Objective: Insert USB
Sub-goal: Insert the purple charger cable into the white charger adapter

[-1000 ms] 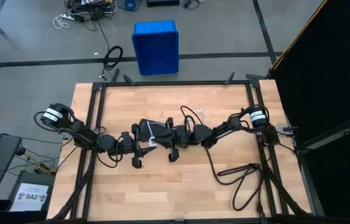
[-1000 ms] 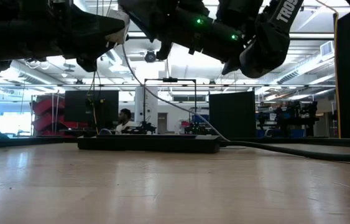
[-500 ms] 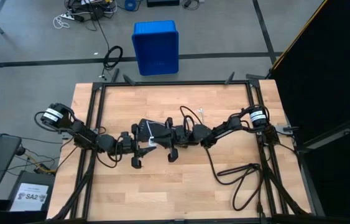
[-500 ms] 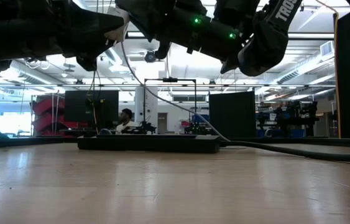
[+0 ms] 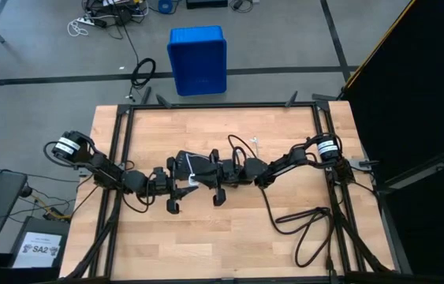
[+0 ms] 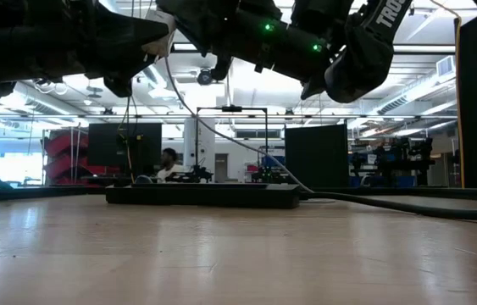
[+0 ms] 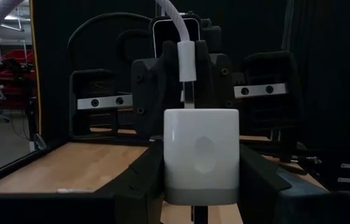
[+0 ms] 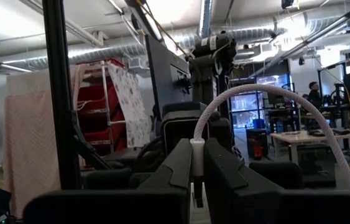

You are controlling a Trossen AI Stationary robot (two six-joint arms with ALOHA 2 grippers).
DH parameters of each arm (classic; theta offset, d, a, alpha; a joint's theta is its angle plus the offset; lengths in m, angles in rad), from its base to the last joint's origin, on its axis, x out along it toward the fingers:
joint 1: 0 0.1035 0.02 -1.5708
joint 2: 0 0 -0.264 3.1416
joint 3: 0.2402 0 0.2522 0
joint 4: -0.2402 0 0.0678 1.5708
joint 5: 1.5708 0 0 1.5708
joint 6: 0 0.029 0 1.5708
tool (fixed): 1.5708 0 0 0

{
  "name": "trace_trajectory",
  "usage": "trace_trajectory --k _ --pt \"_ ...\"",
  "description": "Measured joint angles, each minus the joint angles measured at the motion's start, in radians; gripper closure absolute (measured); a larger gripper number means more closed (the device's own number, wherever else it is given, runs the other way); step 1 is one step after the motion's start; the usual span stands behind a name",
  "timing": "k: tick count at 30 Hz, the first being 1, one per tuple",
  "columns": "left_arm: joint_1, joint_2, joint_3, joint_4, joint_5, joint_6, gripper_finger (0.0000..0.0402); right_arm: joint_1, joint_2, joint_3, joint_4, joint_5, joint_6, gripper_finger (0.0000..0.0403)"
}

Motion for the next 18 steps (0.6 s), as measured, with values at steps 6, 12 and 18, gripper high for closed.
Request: trace_trajectory --k 6,12,18 --pt "0.0 0.0 0.0 -0.004 0.009 0.0 0.0275 0.0 -0.001 -0.013 -0.006 0.0 0.0 0.0403" --pt "0.0 0.0 0.0 0.002 0.01 0.001 0.0275 0.0 -0.001 -0.03 0.011 0.0 0.015 0.0403" --pt "0.0 0.0 0.0 0.003 0.013 0.002 0.0275 0.0 0.0 -0.031 0.007 -0.013 0.018 0.0402"
